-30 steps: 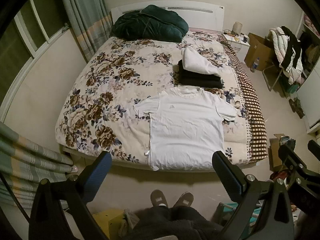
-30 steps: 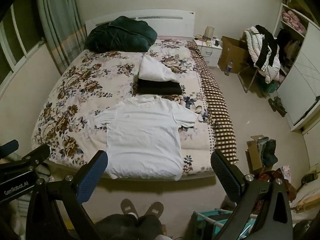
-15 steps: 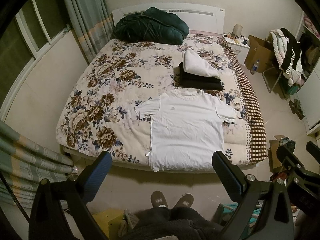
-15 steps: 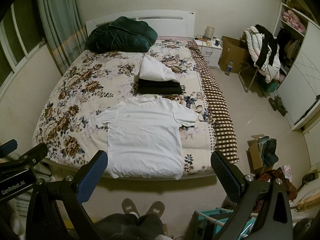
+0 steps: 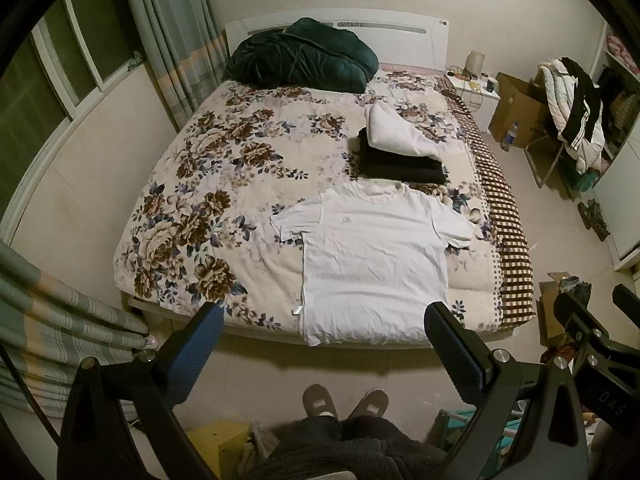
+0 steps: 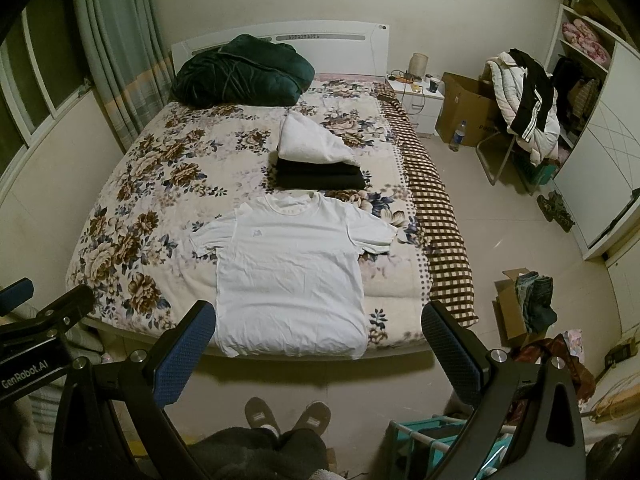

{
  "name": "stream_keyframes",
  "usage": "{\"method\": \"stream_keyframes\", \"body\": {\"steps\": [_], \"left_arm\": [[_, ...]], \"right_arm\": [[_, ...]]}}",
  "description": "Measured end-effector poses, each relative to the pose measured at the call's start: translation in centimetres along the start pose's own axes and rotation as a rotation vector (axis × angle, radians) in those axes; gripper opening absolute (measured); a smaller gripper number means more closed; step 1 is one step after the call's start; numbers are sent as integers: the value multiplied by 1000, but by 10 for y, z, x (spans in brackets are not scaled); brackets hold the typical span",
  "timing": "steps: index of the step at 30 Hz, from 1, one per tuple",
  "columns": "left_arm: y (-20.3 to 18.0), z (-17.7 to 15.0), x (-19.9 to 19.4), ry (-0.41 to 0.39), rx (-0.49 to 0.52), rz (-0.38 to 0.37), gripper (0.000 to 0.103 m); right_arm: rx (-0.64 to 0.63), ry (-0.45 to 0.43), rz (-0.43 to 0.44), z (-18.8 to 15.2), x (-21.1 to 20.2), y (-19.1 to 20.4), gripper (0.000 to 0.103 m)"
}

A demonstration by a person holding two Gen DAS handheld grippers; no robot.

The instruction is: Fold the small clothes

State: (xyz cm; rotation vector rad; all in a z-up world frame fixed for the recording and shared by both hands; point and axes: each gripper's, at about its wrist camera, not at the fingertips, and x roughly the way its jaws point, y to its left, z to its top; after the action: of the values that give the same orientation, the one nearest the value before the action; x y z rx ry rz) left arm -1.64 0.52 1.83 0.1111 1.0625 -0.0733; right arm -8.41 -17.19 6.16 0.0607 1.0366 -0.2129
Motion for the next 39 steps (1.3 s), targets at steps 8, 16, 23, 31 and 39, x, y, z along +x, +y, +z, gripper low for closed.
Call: {"method": "stream_keyframes", "body": {"steps": [8,16,23,31,39], "left_arm": [[1,0,-1,-2,1,-2,103],[2,1,-3,-4,0,-1,103],[2,0,-4,-5,0,-1,103],[5,4,-11,-7,2,-8,103],[3,1,-9,-8,1,-7,103]], "right_arm": [[2,-3,0,0,-3,0,103],[3,-4,2,0,-3,0,103],[2,-5,2,-1,-4,0,103],[4,-5,2,-2,-3,0,103],[8,-1,3,-4,-3,-1,103]]}}
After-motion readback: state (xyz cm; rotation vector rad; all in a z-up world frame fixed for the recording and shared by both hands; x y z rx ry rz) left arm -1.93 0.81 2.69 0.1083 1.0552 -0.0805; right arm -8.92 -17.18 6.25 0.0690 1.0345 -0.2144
